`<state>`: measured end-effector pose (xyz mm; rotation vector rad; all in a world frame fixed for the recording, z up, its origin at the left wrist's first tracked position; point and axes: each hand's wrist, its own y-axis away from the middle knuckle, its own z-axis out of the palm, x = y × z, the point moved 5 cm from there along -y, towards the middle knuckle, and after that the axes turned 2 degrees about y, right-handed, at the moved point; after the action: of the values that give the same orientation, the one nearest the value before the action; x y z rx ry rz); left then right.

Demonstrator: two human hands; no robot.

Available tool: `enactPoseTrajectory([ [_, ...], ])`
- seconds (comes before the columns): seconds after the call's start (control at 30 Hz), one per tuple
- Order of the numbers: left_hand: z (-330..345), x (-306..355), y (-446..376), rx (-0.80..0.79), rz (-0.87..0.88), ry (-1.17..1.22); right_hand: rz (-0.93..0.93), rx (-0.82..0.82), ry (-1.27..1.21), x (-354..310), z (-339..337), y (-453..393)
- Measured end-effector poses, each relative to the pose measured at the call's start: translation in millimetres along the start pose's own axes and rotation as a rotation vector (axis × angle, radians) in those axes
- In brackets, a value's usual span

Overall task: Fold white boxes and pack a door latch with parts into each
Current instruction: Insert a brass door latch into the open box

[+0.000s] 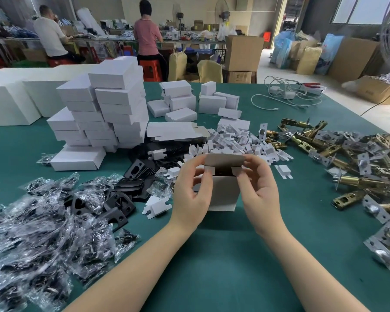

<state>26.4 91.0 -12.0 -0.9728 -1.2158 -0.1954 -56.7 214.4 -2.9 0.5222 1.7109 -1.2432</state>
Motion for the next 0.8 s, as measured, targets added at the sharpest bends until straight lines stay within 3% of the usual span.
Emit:
enactPoseTrajectory([
  [0.37,-5.3,4.2,0.3,-0.042,0.286,-0.225,-0.195,-0.008,0.201,-1.3,-5.3,4.6],
  [0.7,-3.9,0.4,5.3,0.002,0.184,-0.158,-0.206,0.076,0.150,-2.3,-5.3,6.9],
  [0.8,-3.1,5.5,5.1,-0.013,0.232,-0.140,-0.322,0.023,0.299,-6.3,-7.7,3.1],
])
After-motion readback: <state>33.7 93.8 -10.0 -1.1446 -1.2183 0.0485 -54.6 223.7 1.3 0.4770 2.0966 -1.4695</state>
